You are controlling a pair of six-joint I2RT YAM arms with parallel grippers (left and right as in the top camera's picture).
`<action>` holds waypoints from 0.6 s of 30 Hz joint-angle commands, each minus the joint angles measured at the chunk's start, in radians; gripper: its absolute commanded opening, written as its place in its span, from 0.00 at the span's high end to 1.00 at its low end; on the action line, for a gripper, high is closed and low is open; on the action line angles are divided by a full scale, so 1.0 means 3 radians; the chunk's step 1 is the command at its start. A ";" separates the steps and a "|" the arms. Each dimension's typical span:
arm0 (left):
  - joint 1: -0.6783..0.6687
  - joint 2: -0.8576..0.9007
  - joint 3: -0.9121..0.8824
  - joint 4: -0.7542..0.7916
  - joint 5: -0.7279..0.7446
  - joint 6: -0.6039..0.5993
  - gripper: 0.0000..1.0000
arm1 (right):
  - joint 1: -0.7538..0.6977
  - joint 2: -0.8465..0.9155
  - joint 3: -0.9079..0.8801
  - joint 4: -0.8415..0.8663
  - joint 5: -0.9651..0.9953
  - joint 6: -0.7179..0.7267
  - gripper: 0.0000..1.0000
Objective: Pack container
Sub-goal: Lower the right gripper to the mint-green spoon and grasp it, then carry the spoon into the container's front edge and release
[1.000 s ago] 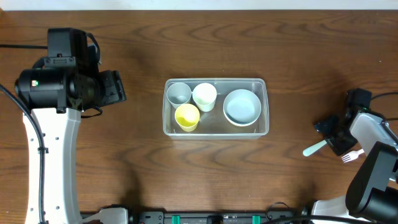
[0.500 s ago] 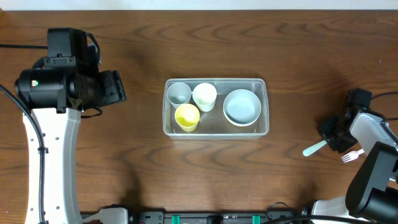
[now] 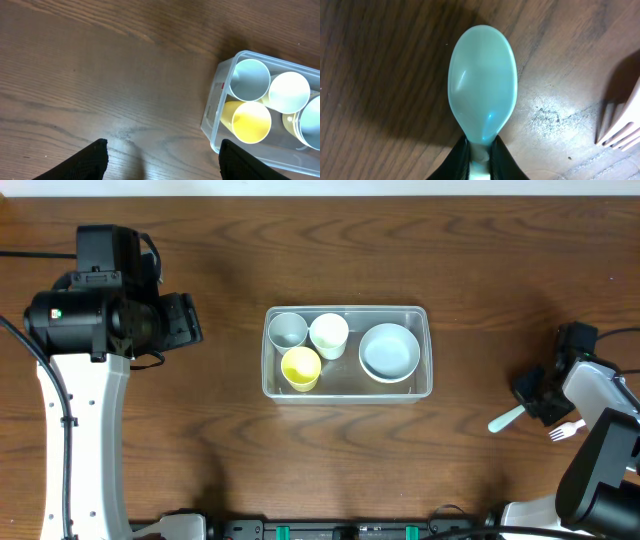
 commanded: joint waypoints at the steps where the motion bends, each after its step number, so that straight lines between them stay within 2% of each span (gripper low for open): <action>1: 0.0018 0.0023 -0.0028 -0.0010 -0.0003 -0.0006 0.29 | -0.0018 0.0080 -0.0102 0.0008 -0.0121 0.0018 0.99; 7: 0.0018 0.0023 -0.0028 -0.0010 -0.0003 -0.0005 0.29 | -0.0017 0.0069 -0.0051 0.0072 -0.0367 -0.0078 0.99; 12: 0.0018 0.0023 -0.0028 -0.0010 -0.0003 -0.0006 0.29 | 0.0083 -0.0103 0.0315 -0.0005 -0.0690 -0.0615 0.99; 18: 0.0017 0.0023 -0.0028 -0.0011 -0.0003 -0.0006 0.29 | 0.0554 -0.0506 0.1099 -0.0367 -0.0699 -0.1286 0.99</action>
